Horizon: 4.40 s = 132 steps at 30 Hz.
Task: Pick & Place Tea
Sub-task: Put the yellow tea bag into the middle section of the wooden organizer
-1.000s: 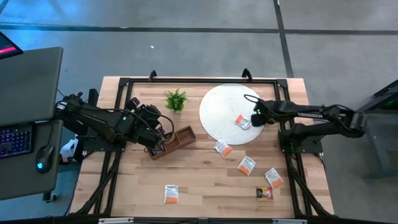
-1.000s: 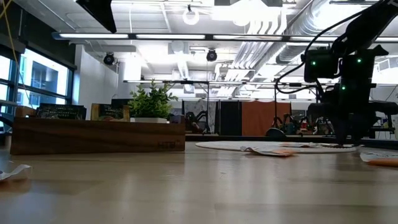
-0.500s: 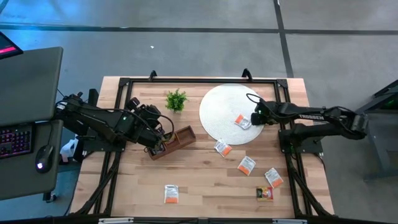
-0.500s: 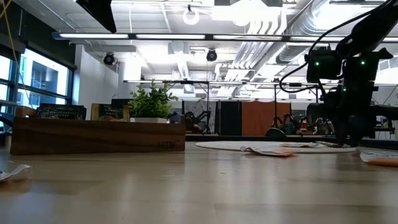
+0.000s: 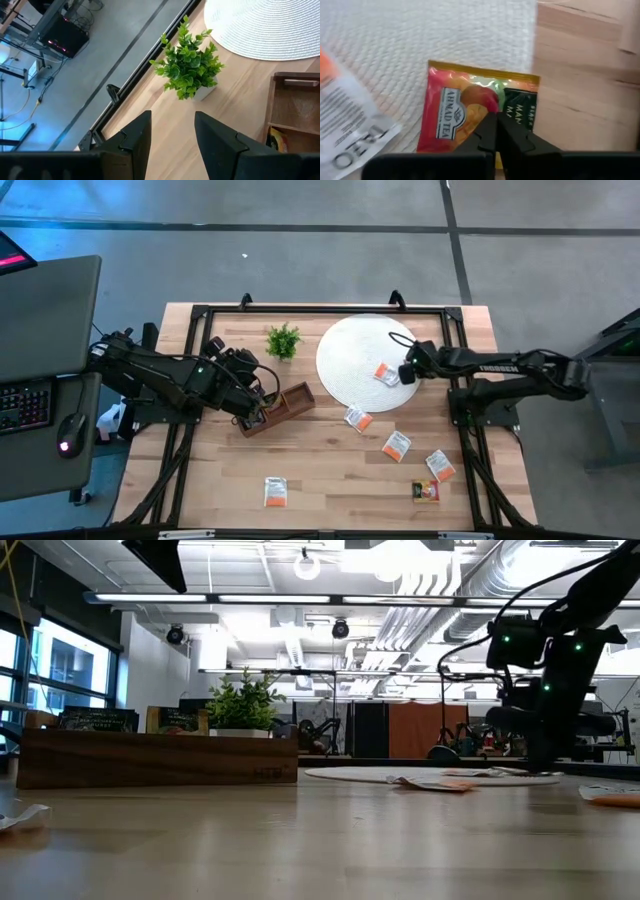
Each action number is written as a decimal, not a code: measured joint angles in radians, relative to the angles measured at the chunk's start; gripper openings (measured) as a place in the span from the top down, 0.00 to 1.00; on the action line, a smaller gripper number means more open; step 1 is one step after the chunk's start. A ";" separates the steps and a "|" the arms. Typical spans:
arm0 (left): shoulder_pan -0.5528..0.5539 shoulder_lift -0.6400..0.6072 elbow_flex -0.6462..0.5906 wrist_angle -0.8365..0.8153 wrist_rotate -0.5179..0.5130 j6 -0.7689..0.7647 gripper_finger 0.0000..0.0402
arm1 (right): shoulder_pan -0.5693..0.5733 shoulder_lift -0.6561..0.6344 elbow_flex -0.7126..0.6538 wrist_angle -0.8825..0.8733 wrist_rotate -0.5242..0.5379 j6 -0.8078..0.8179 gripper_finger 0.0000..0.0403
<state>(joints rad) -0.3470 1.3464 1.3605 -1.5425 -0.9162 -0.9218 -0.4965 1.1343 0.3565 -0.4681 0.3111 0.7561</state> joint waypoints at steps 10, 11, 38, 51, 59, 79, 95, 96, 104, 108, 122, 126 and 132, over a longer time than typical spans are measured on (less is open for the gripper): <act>0.000 0.000 0.000 0.000 0.008 0.000 0.63 | 0.103 0.000 0.000 0.081 -0.049 -0.035 0.99; 0.000 0.000 0.000 0.000 0.008 0.000 0.63 | 0.119 0.000 0.000 0.104 -0.074 -0.035 0.99; 0.000 0.000 0.000 0.000 0.010 0.000 0.63 | 0.231 -0.002 0.003 0.083 0.071 0.076 0.60; 0.000 0.000 0.000 0.001 0.016 0.000 0.63 | 0.229 0.047 0.003 0.150 0.047 0.145 0.61; 0.000 0.000 0.000 0.000 0.027 0.000 0.63 | 0.229 0.111 0.006 0.190 0.087 0.107 0.65; 0.000 0.000 0.000 0.002 0.023 0.000 0.63 | 0.229 0.036 0.003 0.117 0.075 0.187 0.60; 0.000 0.000 0.000 0.005 0.029 0.000 0.63 | 0.229 0.202 0.007 0.255 0.108 0.146 0.79; 0.000 0.000 0.000 0.005 0.029 0.000 0.63 | 0.229 0.198 0.006 0.251 0.111 0.144 0.83; 0.000 0.000 0.000 0.004 0.029 0.000 0.63 | 0.230 0.172 0.007 0.254 0.132 0.054 0.96; 0.000 0.000 0.000 0.006 0.025 0.000 0.63 | 0.262 0.106 0.053 0.233 0.128 -0.066 0.99; 0.000 0.000 0.000 0.004 -0.017 0.000 0.63 | 0.610 0.264 0.454 0.582 0.337 -0.830 0.99; 0.000 0.000 0.000 0.000 -0.016 0.000 0.63 | 0.670 0.457 0.589 0.730 0.311 -1.089 0.99; 0.000 0.000 0.000 -0.001 -0.016 0.000 0.63 | 0.690 0.776 0.855 0.824 0.204 -1.437 1.00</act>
<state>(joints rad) -0.3473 1.3460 1.3605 -1.5436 -0.9321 -0.9215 0.1933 1.9106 1.2114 0.3562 0.5152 -0.6805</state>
